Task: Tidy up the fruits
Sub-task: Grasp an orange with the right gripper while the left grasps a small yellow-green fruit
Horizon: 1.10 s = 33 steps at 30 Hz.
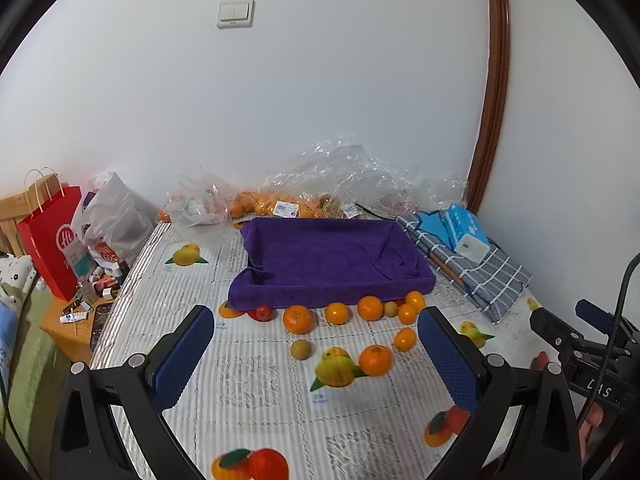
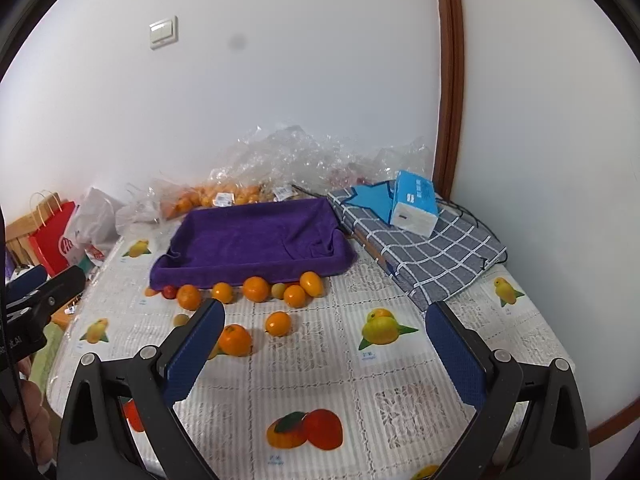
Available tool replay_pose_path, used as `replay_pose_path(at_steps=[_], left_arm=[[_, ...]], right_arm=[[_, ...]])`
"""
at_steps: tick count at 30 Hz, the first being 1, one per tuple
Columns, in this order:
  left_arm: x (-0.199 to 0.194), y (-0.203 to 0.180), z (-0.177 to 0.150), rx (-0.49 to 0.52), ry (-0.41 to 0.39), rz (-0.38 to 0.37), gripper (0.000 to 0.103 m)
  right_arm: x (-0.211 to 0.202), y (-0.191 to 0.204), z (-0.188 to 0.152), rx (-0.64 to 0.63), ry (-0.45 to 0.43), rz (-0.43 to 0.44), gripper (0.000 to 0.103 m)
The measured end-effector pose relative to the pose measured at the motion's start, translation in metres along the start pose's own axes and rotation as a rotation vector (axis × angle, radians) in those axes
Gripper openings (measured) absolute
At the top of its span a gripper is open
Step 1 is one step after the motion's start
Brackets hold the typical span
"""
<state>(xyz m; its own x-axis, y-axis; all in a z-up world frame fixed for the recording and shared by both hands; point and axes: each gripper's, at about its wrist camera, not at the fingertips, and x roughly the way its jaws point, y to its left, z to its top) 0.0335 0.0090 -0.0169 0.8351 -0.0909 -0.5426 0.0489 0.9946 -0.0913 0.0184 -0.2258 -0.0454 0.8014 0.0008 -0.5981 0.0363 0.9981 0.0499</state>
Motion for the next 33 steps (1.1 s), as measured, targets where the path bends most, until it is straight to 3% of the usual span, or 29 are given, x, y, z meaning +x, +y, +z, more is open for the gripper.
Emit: replay_pose_path(at_steps=[7,12,15,23,30,33], left_arm=[[0.05,0.017,-0.009,0.005,0.061,0.018,0.103],[0.094,0.037,-0.026,-0.016,0.151,0.029,0.095],[0.113,0.046,-0.038,-0.024,0.184,0.039,0.093],[0.138,0.069,-0.056,-0.039,0.222,0.055,0.092],[0.149,0.08,-0.063,-0.066,0.237,0.006,0.092],[0.16,0.075,-0.065,-0.084,0.261,-0.054,0.085]], right_arm=[[0.061,-0.007,-0.011,0.019,0.086,0.031,0.098],[0.112,-0.009,-0.024,0.042,0.198,0.052,0.072],[0.138,-0.007,-0.032,0.05,0.245,0.08,0.062],[0.175,0.024,-0.038,0.028,0.253,0.193,0.058],[0.207,0.033,-0.046,0.046,0.338,0.235,0.047],[0.213,0.033,-0.049,0.064,0.346,0.264,0.044]])
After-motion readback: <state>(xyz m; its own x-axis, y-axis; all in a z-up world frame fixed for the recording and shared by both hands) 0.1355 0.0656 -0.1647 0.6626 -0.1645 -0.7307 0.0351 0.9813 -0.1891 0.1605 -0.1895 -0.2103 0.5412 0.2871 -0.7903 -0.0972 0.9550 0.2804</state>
